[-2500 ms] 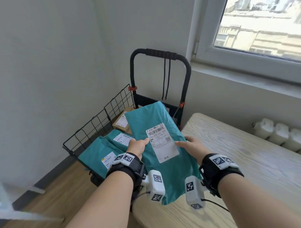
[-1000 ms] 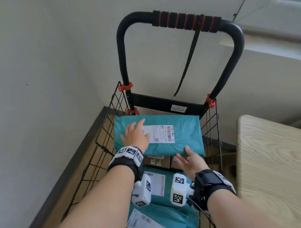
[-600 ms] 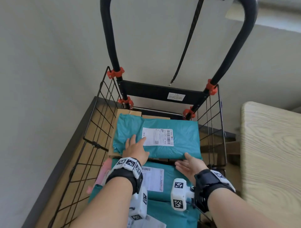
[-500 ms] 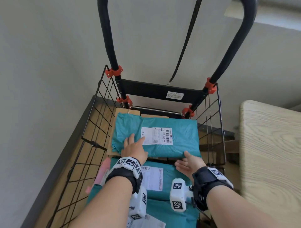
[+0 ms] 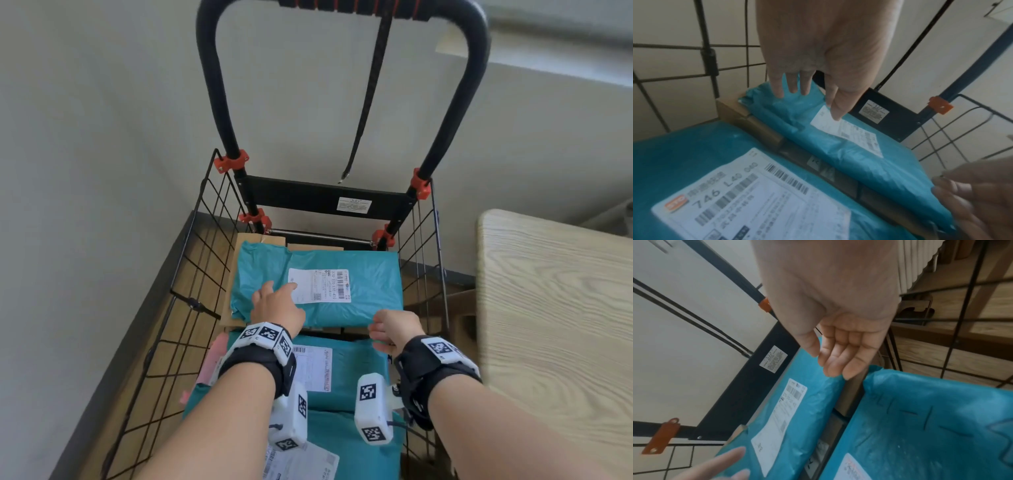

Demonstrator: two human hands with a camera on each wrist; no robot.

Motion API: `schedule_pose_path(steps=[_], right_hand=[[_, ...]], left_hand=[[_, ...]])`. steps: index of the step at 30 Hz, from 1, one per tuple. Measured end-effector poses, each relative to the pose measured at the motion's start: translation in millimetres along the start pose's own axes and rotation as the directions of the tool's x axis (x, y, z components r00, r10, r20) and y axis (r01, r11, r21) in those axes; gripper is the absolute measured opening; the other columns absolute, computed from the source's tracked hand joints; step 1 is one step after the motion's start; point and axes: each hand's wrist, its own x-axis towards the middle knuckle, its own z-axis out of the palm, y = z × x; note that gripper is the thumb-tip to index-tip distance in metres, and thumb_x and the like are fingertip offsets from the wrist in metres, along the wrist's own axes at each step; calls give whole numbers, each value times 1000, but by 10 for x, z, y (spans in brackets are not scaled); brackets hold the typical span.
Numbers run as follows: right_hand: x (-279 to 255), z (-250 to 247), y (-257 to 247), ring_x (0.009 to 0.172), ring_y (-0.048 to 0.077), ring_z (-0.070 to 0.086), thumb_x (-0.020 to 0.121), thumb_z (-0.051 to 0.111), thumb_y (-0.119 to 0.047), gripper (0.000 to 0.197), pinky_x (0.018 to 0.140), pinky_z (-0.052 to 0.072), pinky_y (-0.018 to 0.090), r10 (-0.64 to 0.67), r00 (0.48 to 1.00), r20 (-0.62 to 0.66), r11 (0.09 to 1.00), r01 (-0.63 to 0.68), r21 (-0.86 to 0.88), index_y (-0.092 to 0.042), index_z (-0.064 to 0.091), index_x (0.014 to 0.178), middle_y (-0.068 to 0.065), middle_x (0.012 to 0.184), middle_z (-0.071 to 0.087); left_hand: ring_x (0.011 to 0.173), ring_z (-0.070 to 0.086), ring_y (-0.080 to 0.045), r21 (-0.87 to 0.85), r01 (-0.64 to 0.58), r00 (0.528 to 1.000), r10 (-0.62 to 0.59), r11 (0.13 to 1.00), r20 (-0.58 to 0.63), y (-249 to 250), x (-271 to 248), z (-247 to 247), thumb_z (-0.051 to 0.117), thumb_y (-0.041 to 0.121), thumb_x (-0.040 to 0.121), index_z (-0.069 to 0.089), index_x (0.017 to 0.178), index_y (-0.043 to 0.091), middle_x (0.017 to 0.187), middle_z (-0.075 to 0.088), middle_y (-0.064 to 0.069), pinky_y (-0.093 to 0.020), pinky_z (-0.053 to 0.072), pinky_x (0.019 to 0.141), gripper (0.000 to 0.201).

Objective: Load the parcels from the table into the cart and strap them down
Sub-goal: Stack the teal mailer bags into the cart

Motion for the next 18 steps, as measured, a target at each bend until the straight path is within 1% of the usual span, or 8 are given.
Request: schedule_pose_path(steps=[3, 6, 9, 11, 13, 15, 17, 18], right_hand=[[-132, -90, -93, 23, 11, 33, 95, 40, -1, 27, 31, 27, 15, -57, 998, 34, 998, 56, 37, -11, 40, 71, 3, 55, 36], [-327, -239, -207, 24, 11, 24, 98, 34, -4, 28, 32, 22, 12, -90, 992, 86, 991, 81, 107, -14, 36, 72, 1, 46, 30], [-581, -425, -273, 23, 10, 30, 101, 31, -8, 32, 32, 25, 10, -144, 977, 160, 980, 118, 162, -14, 35, 70, 0, 37, 35], [-711, -535, -293, 22, 9, 34, 100, 34, -7, 31, 30, 28, 10, -203, 966, 163, 969, 174, 175, -12, 38, 70, 4, 44, 41], [-812, -671, -291, 22, 9, 34, 100, 34, -6, 31, 28, 26, 11, -248, 956, 158, 957, 216, 196, -12, 39, 69, 4, 49, 40], [-924, -856, -279, 24, 9, 32, 101, 30, -7, 34, 30, 24, 10, -268, 939, 213, 950, 222, 218, -14, 36, 68, 0, 41, 36], [-1058, -1088, -251, 28, 10, 36, 100, 32, -8, 34, 32, 29, 12, -300, 935, 189, 946, 266, 184, -14, 37, 67, 0, 41, 40], [-1101, -1203, -226, 33, 11, 43, 99, 38, -8, 31, 35, 35, 15, -338, 931, 134, 938, 322, 128, -14, 41, 69, 2, 47, 46]], left_hand=[[136, 27, -27, -15, -48, 999, 48, 999, 12, 207, -94, -74, 50, 20, 91, 42, 143, 31, 150, 32, -5, -36, 32, 108, 54], [132, 33, -28, -11, -101, 995, 102, 995, 7, 458, -218, -165, 50, 22, 92, 46, 140, 31, 144, 40, -5, -36, 33, 106, 49], [130, 35, -29, 26, -158, 987, 159, 987, -3, 701, -383, -252, 50, 20, 91, 49, 137, 30, 141, 43, -6, -37, 34, 107, 47], [131, 35, -29, 46, -194, 981, 195, 980, -9, 864, -508, -288, 50, 20, 91, 50, 137, 29, 142, 42, -6, -37, 35, 107, 46], [133, 34, -28, 59, -219, 975, 220, 974, -13, 1031, -640, -299, 50, 22, 92, 50, 137, 29, 144, 40, -5, -37, 36, 107, 45], [133, 35, -28, 63, -247, 969, 248, 967, -16, 1214, -784, -288, 51, 23, 93, 50, 136, 29, 144, 41, -5, -38, 37, 106, 44], [132, 36, -28, 68, -280, 959, 281, 958, -15, 1408, -927, -255, 51, 25, 93, 52, 134, 30, 142, 42, -4, -38, 38, 106, 42], [131, 37, -28, 77, -299, 954, 301, 951, -11, 1508, -1005, -233, 52, 26, 93, 52, 133, 30, 142, 43, -5, -39, 38, 106, 40]])
